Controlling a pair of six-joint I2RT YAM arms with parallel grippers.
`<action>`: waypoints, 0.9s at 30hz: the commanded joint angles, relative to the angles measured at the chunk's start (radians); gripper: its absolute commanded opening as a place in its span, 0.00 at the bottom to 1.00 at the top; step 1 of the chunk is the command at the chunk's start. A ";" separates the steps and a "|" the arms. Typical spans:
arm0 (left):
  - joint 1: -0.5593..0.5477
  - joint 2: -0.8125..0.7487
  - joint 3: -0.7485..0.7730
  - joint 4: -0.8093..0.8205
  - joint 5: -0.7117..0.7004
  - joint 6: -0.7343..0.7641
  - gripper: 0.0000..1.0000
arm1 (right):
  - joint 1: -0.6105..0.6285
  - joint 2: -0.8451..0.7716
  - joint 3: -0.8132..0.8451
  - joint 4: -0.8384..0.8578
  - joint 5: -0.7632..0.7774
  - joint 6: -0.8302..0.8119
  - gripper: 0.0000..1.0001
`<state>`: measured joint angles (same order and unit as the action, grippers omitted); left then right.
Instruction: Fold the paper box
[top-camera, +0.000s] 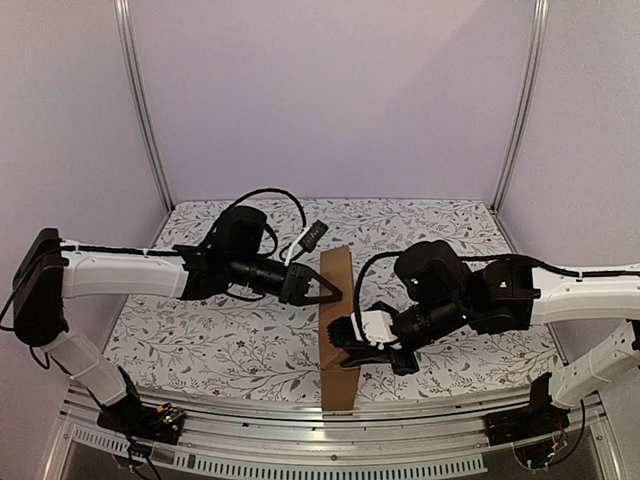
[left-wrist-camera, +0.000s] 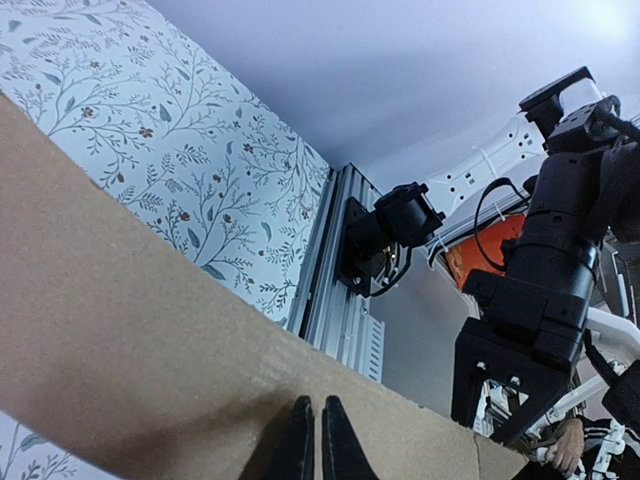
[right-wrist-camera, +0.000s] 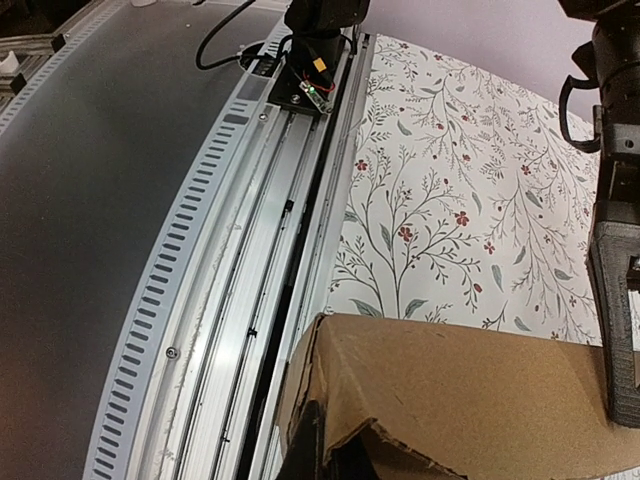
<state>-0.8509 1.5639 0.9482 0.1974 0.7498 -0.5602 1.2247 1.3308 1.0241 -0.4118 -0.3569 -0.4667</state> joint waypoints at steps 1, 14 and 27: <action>-0.008 0.059 -0.033 -0.064 -0.002 -0.016 0.04 | 0.039 0.040 -0.045 -0.012 0.019 0.024 0.00; -0.014 -0.037 0.024 -0.134 -0.001 -0.003 0.14 | 0.073 0.015 -0.047 -0.045 0.089 0.159 0.00; -0.054 -0.026 0.038 -0.063 0.056 -0.045 0.31 | 0.098 -0.019 -0.010 -0.069 0.182 0.282 0.00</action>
<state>-0.8783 1.5208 0.9947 0.1112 0.7807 -0.5884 1.3155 1.3136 1.0134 -0.3973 -0.2214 -0.2554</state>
